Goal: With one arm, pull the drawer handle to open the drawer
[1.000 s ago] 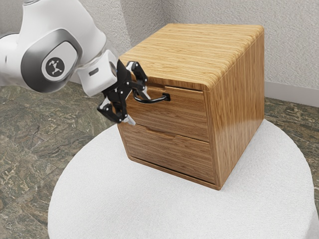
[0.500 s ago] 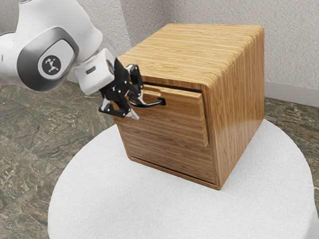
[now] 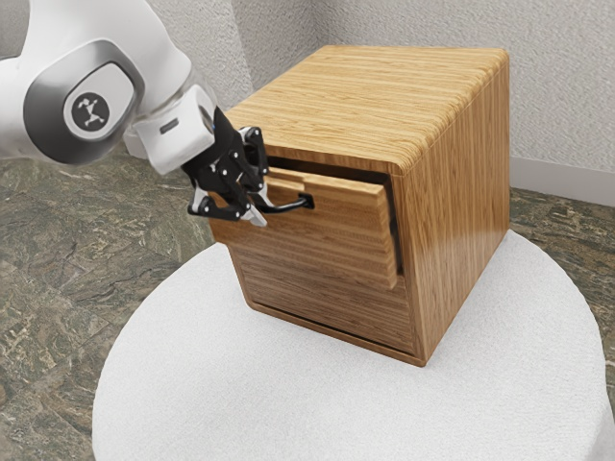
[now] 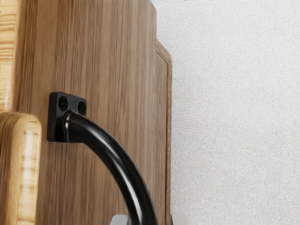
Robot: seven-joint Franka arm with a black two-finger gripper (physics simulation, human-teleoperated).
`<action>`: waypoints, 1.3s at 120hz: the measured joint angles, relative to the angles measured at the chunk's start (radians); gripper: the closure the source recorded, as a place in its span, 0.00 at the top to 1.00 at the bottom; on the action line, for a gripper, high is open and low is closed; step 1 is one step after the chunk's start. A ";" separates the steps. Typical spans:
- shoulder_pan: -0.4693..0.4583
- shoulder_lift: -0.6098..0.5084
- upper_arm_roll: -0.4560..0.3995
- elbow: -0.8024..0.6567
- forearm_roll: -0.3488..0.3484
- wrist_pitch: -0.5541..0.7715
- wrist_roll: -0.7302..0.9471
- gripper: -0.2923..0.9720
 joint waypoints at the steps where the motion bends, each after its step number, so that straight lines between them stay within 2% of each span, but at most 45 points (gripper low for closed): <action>1: 0.000 0.001 0.000 0.002 0.000 -0.002 -0.001 0.25; 39: 0.013 0.051 -0.003 0.068 -0.007 -0.104 -0.026 0.24; 80: 0.009 0.025 -0.006 0.070 -0.018 -0.167 -0.053 0.21; 156: 0.001 -0.037 -0.008 0.027 -0.020 -0.213 -0.102 0.23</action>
